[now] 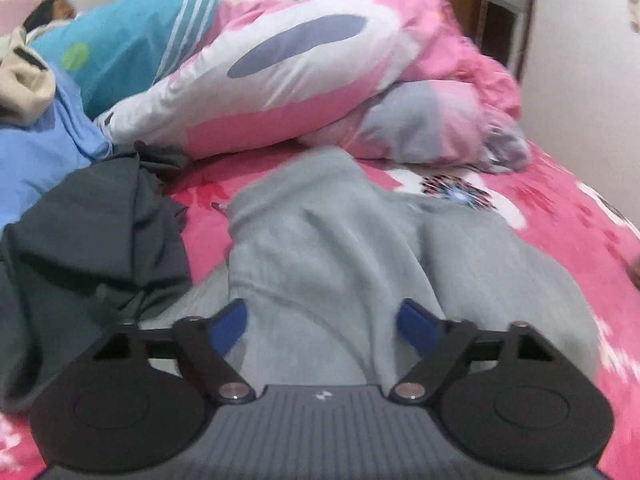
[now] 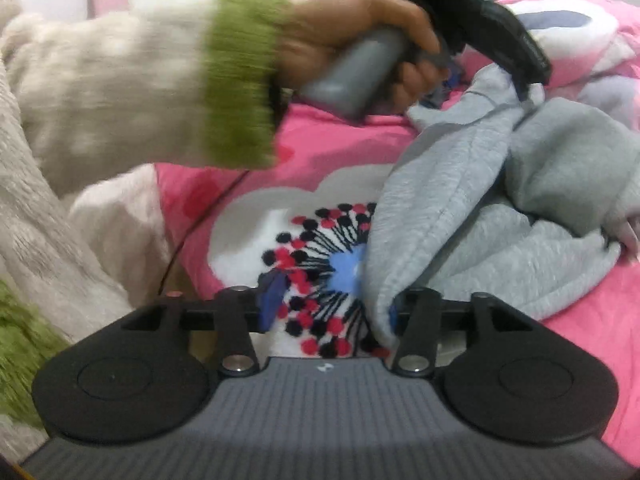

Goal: Fold clothes

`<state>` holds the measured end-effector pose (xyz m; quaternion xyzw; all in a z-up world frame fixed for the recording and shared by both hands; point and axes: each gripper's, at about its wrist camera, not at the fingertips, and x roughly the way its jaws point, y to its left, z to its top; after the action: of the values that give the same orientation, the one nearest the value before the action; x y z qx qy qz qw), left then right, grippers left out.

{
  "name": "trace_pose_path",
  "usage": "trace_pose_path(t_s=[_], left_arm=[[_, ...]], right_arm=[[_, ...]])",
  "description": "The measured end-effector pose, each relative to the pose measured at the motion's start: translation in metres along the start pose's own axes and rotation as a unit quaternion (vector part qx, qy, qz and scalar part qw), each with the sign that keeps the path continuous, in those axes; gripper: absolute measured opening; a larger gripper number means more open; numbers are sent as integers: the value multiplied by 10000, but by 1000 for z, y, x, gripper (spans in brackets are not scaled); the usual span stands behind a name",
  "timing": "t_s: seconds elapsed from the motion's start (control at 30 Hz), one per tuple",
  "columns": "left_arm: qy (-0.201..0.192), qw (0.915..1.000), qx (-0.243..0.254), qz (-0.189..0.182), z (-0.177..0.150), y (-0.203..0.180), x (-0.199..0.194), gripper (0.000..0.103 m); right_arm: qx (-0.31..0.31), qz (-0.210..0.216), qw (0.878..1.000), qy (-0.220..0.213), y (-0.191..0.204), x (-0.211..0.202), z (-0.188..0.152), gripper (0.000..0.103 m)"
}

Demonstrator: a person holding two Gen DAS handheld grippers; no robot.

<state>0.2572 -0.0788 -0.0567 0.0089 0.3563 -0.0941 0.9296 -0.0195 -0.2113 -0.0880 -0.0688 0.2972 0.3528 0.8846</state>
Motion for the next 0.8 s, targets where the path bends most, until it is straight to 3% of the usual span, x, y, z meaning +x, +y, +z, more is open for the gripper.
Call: trace_pose_path(t_s=[0.03, 0.1, 0.17, 0.43, 0.53, 0.63, 0.7, 0.8], left_arm=[[80, 9998, -168, 46, 4, 5, 5, 52], [219, 9983, -547, 50, 7, 20, 9, 23], [266, 9961, -833, 65, 2, 37, 4, 8], [95, 9834, -1752, 471, -51, 126, -70, 1], [229, 9777, -2076, 231, -75, 155, -86, 6], [121, 9762, -2163, -87, -86, 162, -97, 33], [-29, 9760, -2157, -284, -90, 161, -104, 57], [-211, 9734, -2198, -606, -93, 158, -111, 65]], right_arm=[[118, -31, 9999, -73, -3, -5, -2, 51], [378, -83, 9991, -190, -11, -10, -4, 51], [663, -75, 9972, -330, -25, -12, -3, 50], [1384, 92, 9863, -894, -65, -48, -1, 50], [1571, 111, 9822, -1022, -72, -46, 2, 51], [1764, 264, 9768, -1184, -78, -36, 11, 52], [1735, 318, 9758, -1291, -81, -25, 30, 60], [1528, 275, 9778, -1408, -86, 4, 72, 73]])
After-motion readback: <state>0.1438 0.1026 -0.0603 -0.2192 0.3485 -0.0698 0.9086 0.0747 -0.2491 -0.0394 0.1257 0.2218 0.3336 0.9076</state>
